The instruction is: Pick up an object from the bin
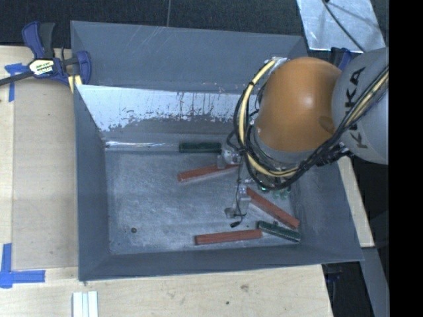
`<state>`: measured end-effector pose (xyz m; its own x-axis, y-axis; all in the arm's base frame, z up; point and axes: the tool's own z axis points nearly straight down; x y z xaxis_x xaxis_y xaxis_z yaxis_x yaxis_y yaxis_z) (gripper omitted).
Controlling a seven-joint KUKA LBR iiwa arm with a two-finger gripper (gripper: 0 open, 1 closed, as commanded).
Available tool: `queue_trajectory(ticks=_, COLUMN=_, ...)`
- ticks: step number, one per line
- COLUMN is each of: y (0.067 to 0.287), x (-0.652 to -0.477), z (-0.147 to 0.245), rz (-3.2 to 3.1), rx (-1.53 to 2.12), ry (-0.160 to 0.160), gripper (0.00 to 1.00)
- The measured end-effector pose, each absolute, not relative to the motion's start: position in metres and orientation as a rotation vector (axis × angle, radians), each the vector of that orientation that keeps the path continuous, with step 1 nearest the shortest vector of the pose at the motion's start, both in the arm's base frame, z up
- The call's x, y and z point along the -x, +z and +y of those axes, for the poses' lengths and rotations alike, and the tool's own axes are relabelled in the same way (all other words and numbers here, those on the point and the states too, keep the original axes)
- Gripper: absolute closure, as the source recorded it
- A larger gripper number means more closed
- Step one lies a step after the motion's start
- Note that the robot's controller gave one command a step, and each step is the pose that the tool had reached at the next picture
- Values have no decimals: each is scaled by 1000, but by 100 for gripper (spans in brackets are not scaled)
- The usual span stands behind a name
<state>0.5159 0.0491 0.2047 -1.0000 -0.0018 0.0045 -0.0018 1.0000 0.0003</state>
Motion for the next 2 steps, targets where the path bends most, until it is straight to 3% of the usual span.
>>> queue_trajectory(ticks=1, y=68, x=-609, z=52, rz=-3141, rx=-183, ry=-2, gripper=0)
queue_trajectory(ticks=2, y=102, x=-599, z=57, rz=-3135, rx=-308, ry=0, gripper=0)
